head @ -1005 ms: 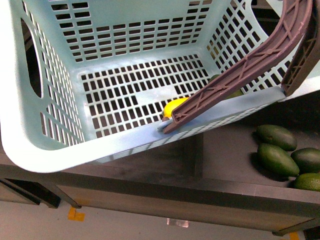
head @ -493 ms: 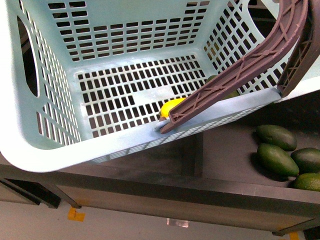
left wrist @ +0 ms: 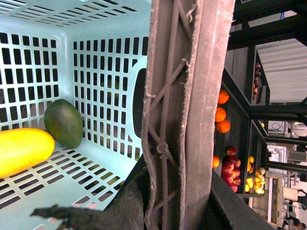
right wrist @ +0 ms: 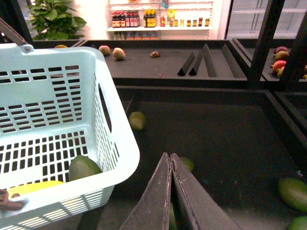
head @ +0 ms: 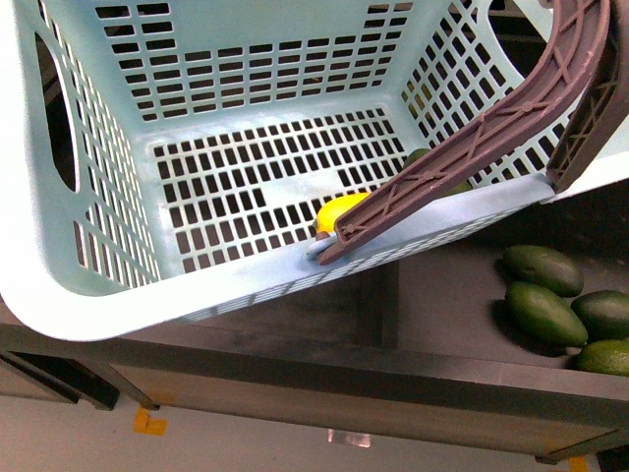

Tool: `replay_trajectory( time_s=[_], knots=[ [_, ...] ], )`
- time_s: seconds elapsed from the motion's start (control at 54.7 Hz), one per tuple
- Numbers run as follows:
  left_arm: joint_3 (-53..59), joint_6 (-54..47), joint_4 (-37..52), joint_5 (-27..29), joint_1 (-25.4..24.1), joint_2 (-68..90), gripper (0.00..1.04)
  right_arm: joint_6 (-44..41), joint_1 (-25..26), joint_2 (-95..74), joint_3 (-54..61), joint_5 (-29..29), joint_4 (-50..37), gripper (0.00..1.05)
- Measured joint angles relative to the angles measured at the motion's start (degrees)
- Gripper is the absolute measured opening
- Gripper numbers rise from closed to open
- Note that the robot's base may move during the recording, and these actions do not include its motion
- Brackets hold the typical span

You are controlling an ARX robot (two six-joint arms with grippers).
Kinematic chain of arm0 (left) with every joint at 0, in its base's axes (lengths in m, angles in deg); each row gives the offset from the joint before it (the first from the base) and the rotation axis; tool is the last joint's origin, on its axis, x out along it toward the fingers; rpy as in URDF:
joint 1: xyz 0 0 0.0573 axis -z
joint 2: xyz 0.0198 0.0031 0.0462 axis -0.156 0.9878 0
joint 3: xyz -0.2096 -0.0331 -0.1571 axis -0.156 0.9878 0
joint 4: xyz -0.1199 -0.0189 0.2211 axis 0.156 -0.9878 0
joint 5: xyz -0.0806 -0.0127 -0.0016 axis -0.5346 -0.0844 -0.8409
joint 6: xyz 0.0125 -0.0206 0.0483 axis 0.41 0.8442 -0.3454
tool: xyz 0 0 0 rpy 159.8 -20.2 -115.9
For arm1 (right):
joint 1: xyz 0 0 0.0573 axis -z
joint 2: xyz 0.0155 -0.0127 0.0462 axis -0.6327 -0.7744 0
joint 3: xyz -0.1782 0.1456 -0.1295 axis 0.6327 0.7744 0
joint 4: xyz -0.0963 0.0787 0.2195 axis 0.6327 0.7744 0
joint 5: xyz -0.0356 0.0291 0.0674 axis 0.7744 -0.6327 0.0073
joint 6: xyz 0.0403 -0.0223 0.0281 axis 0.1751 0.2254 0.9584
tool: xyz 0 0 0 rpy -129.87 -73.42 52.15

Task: Pick mango and avocado into basket

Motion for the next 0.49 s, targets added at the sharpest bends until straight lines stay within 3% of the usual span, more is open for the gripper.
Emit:
replay_trajectory(
  time_s=[0.493],
  knots=[
    [0.0, 0.0, 0.0, 0.0, 0.0, 0.0, 0.19, 0.0, 0.0, 16.6, 0.0, 0.0, 15.5, 0.02]
  ],
)
